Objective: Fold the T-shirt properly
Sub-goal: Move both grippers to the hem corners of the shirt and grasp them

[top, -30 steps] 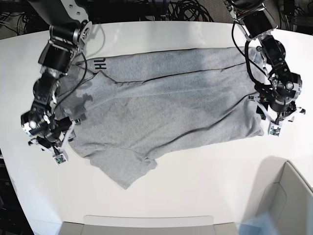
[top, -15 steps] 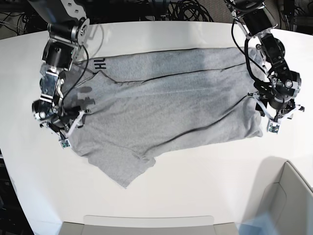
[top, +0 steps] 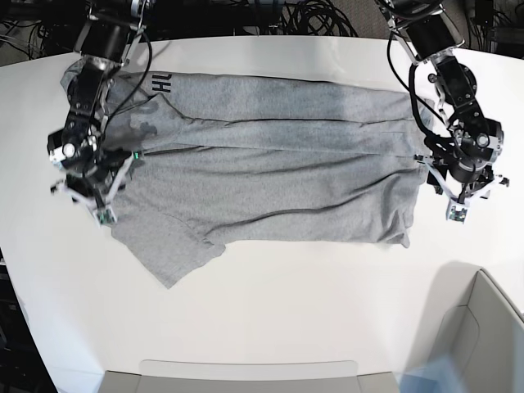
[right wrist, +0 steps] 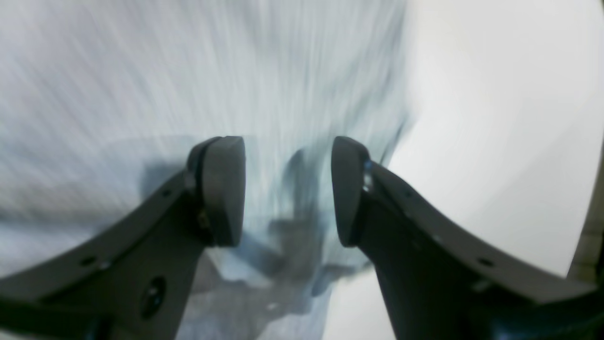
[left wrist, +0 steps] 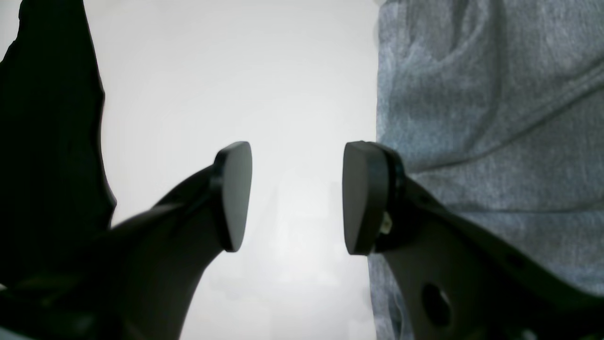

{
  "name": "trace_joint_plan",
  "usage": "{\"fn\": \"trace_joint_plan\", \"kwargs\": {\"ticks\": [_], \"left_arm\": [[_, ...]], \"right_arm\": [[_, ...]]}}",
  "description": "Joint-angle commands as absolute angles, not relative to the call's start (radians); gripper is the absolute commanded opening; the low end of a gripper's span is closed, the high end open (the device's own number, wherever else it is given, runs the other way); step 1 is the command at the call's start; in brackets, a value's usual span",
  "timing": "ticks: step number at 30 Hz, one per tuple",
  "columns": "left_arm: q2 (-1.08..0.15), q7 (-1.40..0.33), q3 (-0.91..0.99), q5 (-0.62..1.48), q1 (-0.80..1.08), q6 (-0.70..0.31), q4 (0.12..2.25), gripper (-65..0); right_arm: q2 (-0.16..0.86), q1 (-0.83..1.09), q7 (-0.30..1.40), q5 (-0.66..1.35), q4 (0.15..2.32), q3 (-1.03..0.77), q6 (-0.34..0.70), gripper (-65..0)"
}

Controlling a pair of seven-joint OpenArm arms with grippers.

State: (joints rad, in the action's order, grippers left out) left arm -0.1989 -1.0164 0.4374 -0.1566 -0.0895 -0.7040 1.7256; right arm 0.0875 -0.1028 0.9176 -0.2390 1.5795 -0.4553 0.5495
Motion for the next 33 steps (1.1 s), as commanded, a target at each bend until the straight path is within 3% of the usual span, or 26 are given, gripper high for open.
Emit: {"fn": "trace_joint_plan", "kwargs": {"ticks": [1, 9, 16, 21, 24, 33], "left_arm": [[-0.208, -0.997, 0.437, -0.154, -0.107, -0.698, 1.742, -33.8], [-0.206, -0.997, 0.437, -0.15, -0.087, -0.698, 1.742, -33.8], [-0.176, -0.997, 0.435, -0.153, -0.087, -0.698, 1.742, -33.8], [-0.162, -0.997, 0.44, -0.154, -0.087, -0.698, 1.742, -33.8], [-0.16, -0.997, 0.44, -0.154, -0.087, -0.698, 1.742, -33.8], [-0.16, -0.997, 0.441, -0.154, -0.087, -0.698, 1.742, -33.8]], "right_arm": [[0.099, -0.16, 0.9, -0.243, 1.598, -0.458, 0.547, -35.5], [0.182, -0.441, 0.892, -0.245, 1.277, -0.377, 0.547, -35.3], [0.203, -0.615, 0.576, -0.252, 0.871, -0.329, 0.533, -35.3], [0.246, -0.734, 0.409, -0.252, 0.572, -0.325, 0.412, -35.4], [0.272, -0.768, 0.306, -0.252, 0.433, -0.323, 0.397, -35.4], [0.285, -0.8, 0.189, -0.254, 0.226, -0.272, 0.357, -35.4]]}}
